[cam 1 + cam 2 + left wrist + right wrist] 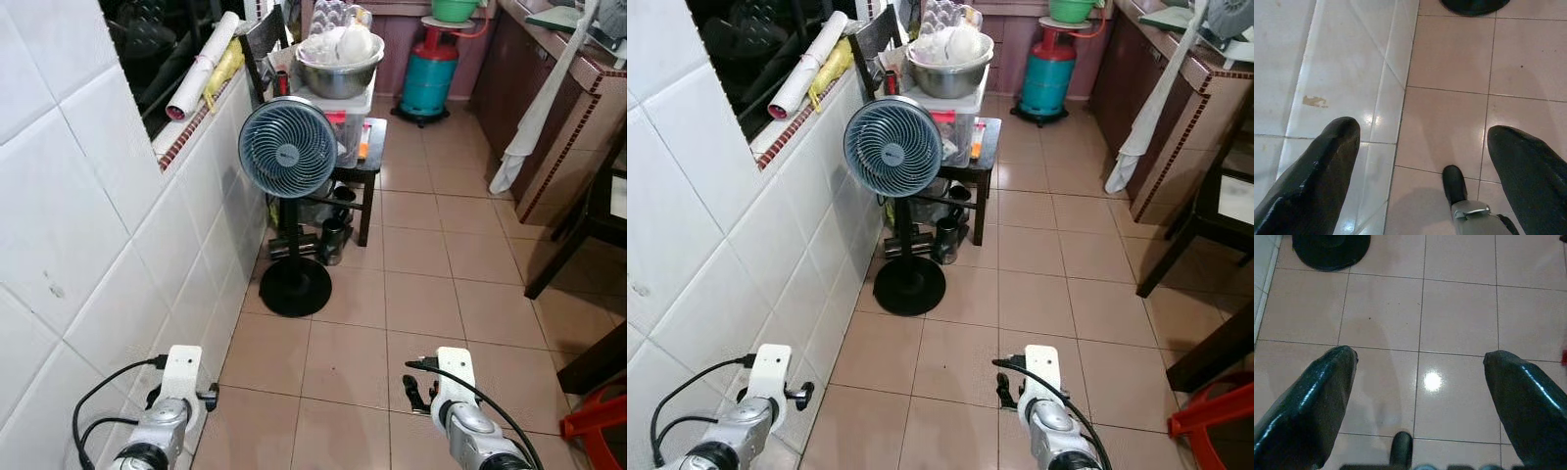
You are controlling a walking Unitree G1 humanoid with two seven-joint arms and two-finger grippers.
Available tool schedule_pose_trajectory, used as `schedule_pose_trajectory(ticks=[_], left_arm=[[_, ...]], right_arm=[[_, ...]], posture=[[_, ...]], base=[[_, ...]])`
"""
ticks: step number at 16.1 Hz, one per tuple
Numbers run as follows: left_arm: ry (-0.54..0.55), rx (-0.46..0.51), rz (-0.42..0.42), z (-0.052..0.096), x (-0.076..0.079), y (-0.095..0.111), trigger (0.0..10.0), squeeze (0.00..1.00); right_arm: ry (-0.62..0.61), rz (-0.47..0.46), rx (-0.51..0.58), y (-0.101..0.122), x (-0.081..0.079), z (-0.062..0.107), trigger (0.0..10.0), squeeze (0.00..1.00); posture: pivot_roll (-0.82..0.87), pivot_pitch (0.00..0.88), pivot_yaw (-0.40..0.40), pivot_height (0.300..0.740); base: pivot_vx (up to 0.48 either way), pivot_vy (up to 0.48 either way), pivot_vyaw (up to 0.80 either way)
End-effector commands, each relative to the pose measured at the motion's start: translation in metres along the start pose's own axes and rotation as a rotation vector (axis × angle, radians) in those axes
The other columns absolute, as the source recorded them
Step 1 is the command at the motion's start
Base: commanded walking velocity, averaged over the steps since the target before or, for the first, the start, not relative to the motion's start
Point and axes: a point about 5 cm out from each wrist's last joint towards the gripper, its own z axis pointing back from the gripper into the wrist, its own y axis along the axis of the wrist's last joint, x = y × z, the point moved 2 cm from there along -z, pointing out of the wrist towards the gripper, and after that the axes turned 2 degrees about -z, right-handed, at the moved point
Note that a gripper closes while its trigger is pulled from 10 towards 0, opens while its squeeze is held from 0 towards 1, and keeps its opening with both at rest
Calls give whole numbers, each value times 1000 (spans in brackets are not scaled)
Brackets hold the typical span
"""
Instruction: Setting the table
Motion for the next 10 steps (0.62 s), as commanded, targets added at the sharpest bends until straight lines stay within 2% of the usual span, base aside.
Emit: schedule_pose_trajectory(ticks=[1, 3, 5, 7, 10], left_arm=[[-5, 25, -23, -2, 1, 13, 10000, 0], [0, 91, -4, -4, 1, 46, 10000, 0], [-4, 120, -9, -4, 2, 61, 10000, 0], [-13, 116, -18, -4, 6, 62, 10000, 0], [-9, 43, 6, -5, 8, 40, 10000, 0]], right_arm=[[-4, -4, 4, 7, 0, -2, 10000, 0], [5, -24, 66, 37, -5, -6, 10000, 0], [3, -26, 93, 50, -7, -8, 10000, 0], [4, -22, 90, 50, -7, -8, 10000, 0], [0, -9, 43, 32, -6, -6, 10000, 0]], posture=[[-20, 0, -9, 740], [-23, 0, -6, 740], [-27, 0, -2, 740], [-36, 0, 6, 740], [-39, 0, 0, 740]], base=[[0, 0, 0], [0, 0, 0], [0, 0, 0], [0, 0, 0], [0, 0, 0]])
